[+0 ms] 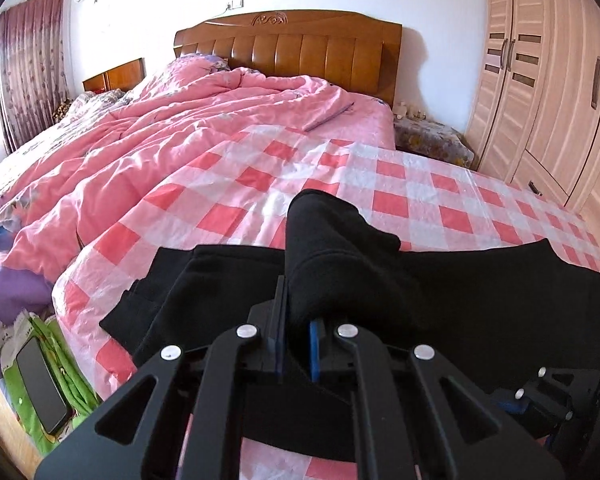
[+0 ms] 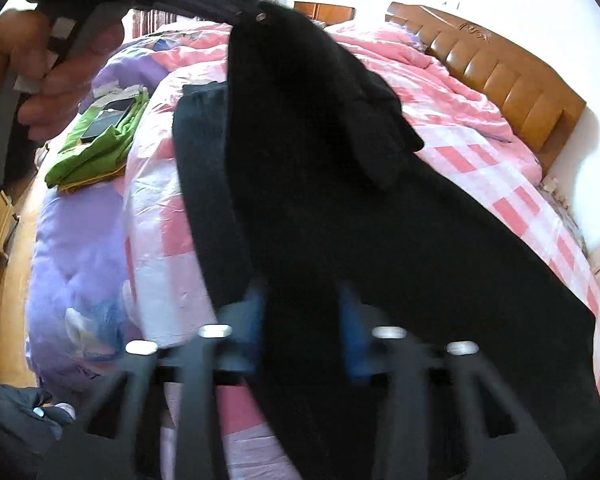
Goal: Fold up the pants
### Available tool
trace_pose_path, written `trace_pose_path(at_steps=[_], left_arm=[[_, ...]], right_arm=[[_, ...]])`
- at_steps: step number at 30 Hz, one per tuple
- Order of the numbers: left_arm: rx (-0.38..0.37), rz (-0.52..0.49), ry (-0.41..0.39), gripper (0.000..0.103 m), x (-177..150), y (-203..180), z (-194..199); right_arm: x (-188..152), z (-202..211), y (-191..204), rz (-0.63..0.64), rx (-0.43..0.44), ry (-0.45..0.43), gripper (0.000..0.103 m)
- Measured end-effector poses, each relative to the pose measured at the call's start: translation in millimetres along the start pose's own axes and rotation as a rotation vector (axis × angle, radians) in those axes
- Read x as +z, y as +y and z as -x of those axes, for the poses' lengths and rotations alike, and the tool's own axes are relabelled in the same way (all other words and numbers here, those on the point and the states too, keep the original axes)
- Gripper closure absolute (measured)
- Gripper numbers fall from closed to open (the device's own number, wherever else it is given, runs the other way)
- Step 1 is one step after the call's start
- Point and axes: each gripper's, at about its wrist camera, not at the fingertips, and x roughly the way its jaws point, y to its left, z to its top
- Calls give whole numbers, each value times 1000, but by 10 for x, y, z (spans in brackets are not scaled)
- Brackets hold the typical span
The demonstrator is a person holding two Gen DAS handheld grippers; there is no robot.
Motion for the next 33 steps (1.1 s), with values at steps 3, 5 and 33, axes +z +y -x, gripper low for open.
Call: trace_pose_path(at_steps=[3,5,33], left_arm=[[15,5,5,95,-48,41,3],[20,13,-3,95,-79,82,57],[262,-625,66,11,-730,-857,-566]], right_arm=[[13,116,-32,-15,-10,-54,96],[19,255,-5,-2,-21,-93,96],[-140,543,-444,-243,69,-160,23]])
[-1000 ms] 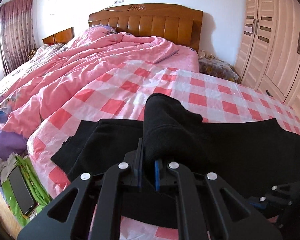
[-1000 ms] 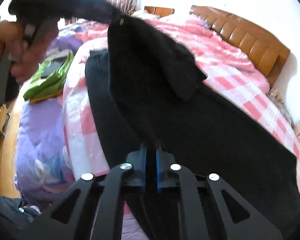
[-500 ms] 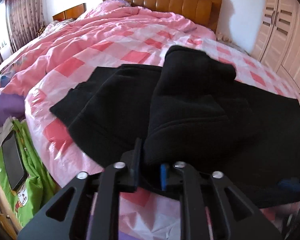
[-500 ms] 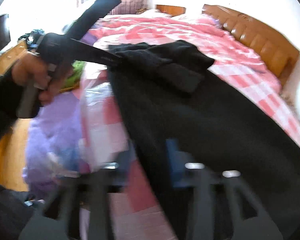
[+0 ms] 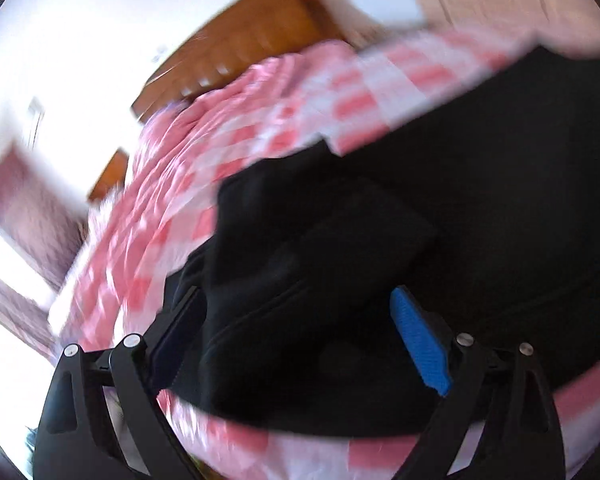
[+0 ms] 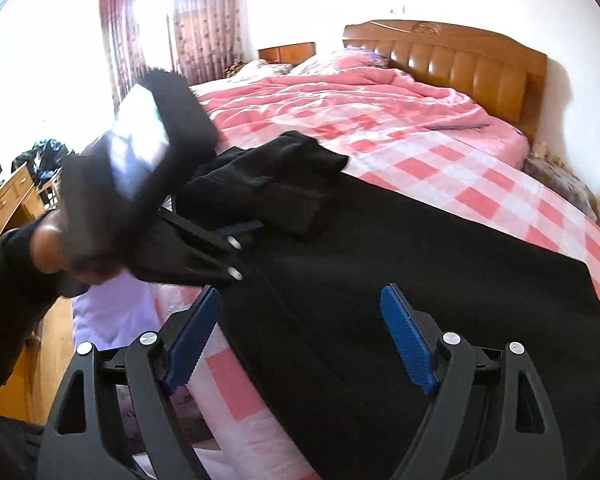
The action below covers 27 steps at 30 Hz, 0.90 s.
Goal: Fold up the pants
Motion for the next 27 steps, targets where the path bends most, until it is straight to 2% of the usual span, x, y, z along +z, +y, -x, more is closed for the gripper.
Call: trace_pose_path(at_steps=[2,3,4,5,6,7,8,11,14,17,20,23,26,27], left_arm=[[-68,-3,-41,24,74,17,-37],[-126,-9,-32,50,92,40,-69],[-177,0,-24,68,110,69,-90],[-206,53,-27,74,119,163,-115],[-264,123,-29,87,112,283,-132],[-324,225,-41,89,73,453,-138],[-353,312,-55,89,28,600,-124],[-466,683,-126,90,-333,1251,-62],[-511,1003,-155,91,-776,1826,-126],[-517,1212,-109,96,-1185,2230,-337],[-484,1356,-32,96,-1552,2435,-555],[-474,1375,41,93,-1710,2461,-689],[-435,1374,72,75,-1768,2408,-721],[-416,1373,69,61,-1767,2397,-696]], right_arm=[[-27,22,-58,-14,-12,-2,23],[-41,33,-87,-19,-14,-2,23],[-56,28,-125,-33,-18,-2,23],[-82,32,-134,-44,-21,-3,23],[-91,27,-161,-58,-23,-5,23],[-95,24,-175,-67,-25,-7,23],[-106,39,-206,-78,-27,-9,23],[-117,88,-237,-84,-38,-19,23],[-106,121,-302,-108,-44,-31,23],[-101,122,-345,-133,-43,-37,23],[-99,87,-351,-135,-46,-31,23],[-96,53,-313,-121,-51,-19,23],[-98,4,-304,-115,-65,-2,23],[-97,-12,-310,-117,-69,3,23]])
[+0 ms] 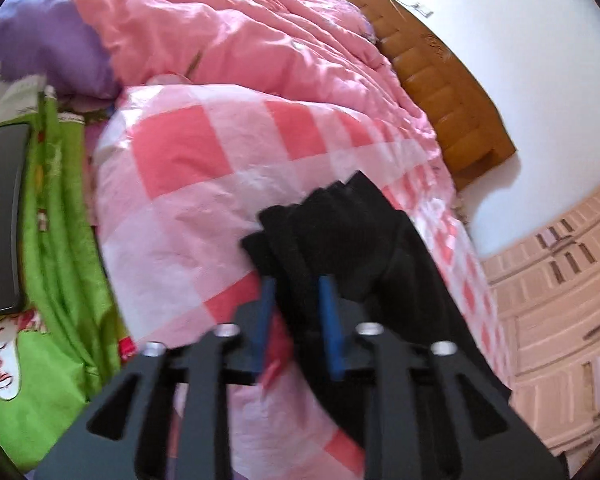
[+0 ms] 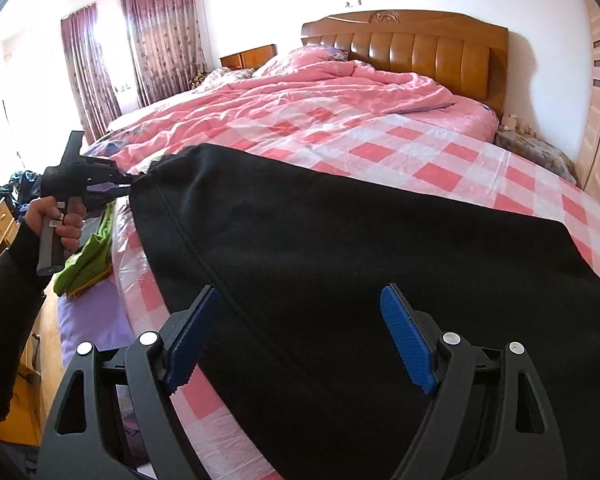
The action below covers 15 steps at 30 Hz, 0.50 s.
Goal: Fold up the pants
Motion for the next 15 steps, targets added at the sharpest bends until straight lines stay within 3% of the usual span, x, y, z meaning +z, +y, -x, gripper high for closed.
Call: trace_pose_path(at_steps=[1,5,7,9,10,15], left_arm=[[6,-3,-28,51,-18,-21,50],[53,-90,-142,47,-176,-241,291],[77,-197,-121,47,-223,-448,231],[179,-322,-88,46,-319,-676,86],[218,-339,-71,45,-341,-708,10],[265,-288,-27,31,-319,-589,-253]], right_arm=[[1,-21,-8,-5,-6,7,23],[-44,-130,-20,-6,-47,61,23],[-76,-205,-33,-14,-65,100,23],[-124,-275,-79,-40,-61,139,23],[-147,-304,-98,-47,-67,156,23],[-190,-286,-150,-49,-59,168,22]])
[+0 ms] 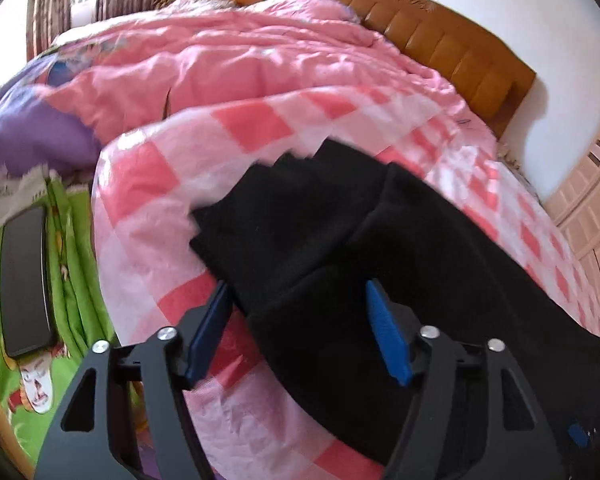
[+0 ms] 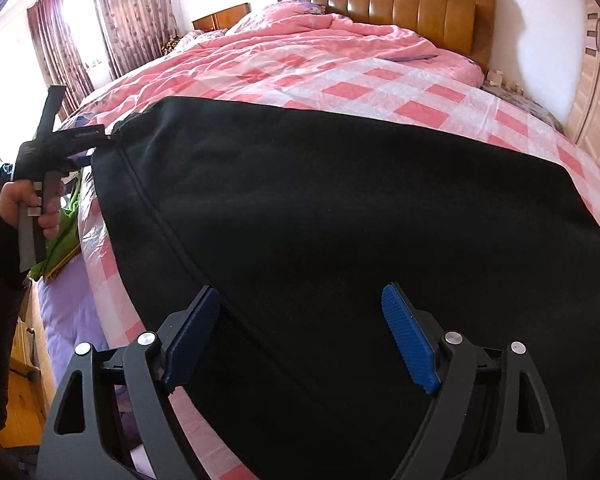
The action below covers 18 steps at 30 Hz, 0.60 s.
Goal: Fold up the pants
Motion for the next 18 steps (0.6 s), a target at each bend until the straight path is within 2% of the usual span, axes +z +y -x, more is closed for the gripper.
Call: trace_pose_path(at_steps=[3,5,7,10,13,16,18], left_arm=[[38,-26,-13,29,-13,-45,2],[45,-37,-38,29,-35,-131,163],[31,-79,-81,24,-96,-316,365],[-22,-251,-102,13,-321,-869,561],[-107,-449,-65,9,-713,-1574,637],[-197,-579,-23,7,-1053,-2166,649],[-214,-663,-4,7,-1243,-2479,613]], right_arm=[[-24,30,-8,0,0,2,22],[-23,92,-23,-12,-6,2,22],[-23,207,-93,-39,-8,-28,21],[-8,356,-260,-74,-71,-65,20],[-9,494,-437,-96,-128,-89,18],[-68,683,-712,-107,-227,-113,16],[-153,778,-1022,-138,-316,-93,16]])
